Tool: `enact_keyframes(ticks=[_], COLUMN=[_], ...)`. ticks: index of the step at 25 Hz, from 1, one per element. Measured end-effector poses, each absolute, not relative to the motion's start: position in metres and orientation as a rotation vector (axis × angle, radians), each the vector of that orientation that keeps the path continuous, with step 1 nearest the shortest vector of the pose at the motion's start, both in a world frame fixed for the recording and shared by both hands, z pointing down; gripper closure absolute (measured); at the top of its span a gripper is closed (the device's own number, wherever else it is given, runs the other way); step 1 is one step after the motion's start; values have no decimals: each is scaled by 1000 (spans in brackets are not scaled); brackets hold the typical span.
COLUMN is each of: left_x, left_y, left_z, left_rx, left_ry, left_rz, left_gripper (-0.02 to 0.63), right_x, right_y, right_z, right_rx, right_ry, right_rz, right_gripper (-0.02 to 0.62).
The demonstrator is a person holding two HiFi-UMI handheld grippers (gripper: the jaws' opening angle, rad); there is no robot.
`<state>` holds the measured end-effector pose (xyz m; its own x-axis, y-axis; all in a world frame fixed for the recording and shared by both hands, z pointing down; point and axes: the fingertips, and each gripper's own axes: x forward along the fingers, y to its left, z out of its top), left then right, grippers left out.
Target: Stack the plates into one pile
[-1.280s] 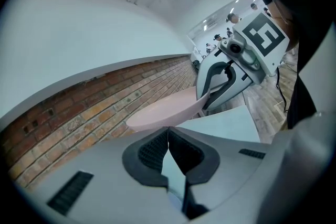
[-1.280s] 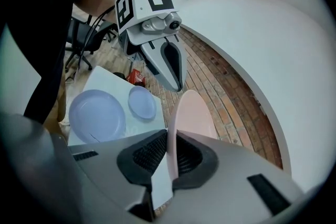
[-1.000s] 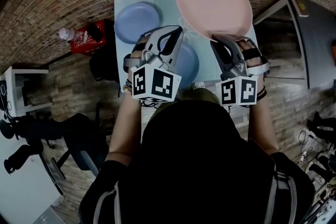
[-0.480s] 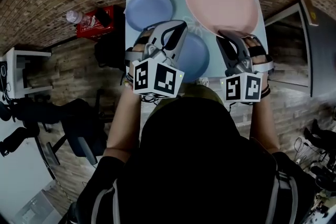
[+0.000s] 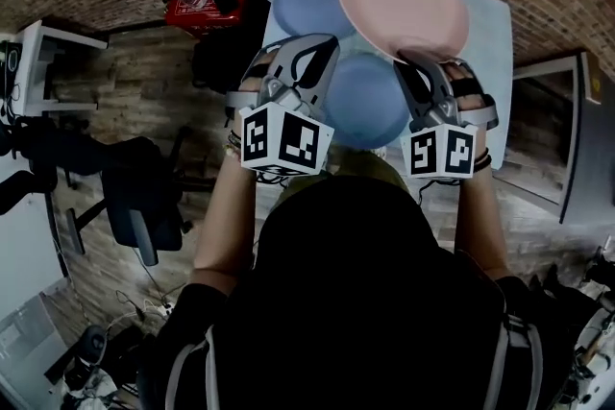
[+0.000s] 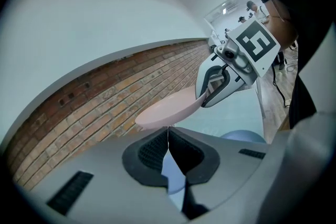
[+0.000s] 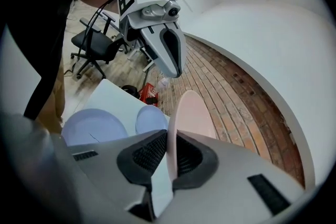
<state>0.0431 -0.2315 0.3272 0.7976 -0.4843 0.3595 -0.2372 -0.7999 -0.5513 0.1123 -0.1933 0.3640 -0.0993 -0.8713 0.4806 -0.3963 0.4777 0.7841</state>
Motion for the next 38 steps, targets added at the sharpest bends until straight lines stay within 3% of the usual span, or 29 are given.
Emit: enact_keyframes(ticks=[17,38], left_x=[-42,-92], left_y=[-275,-298], left_z=[338,378], left_rx=[-2496,-2537], left_ry=[795,881], left_rz=[-744,-865], left_gripper=[583,583], right_x=[40,14], right_y=[-264,-329], right_z=[387,560], right_rx=[913,580], right_ry=[-1783,-1794], right_rz=[-693,-409], right_gripper=[543,543])
